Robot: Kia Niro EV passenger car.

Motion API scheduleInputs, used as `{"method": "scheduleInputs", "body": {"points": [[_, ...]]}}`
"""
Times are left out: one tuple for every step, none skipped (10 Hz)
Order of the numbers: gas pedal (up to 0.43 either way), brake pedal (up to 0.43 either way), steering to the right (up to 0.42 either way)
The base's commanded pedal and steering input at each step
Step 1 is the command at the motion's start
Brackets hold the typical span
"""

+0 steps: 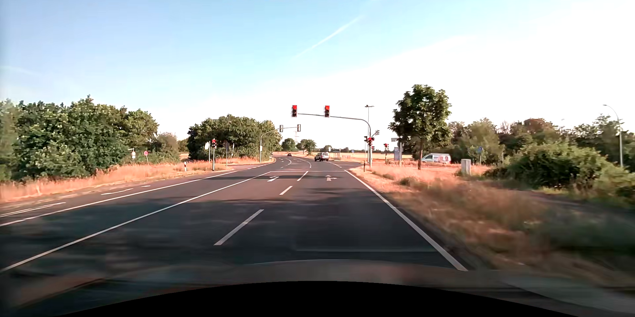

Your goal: Follow the waypoints while adhering to traffic rules and regulations

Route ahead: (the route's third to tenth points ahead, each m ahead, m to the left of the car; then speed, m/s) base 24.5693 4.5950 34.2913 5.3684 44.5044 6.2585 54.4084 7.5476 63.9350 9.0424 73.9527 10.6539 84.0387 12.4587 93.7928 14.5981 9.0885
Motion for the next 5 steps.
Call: {"method": "scheduleInputs", "body": {"points": [[0.0, 0.268, -0.017], [0.0, 0.268, -0.017], [0.0, 0.268, -0.016], [0.0, 0.268, -0.014], [0.0, 0.274, -0.013]]}}
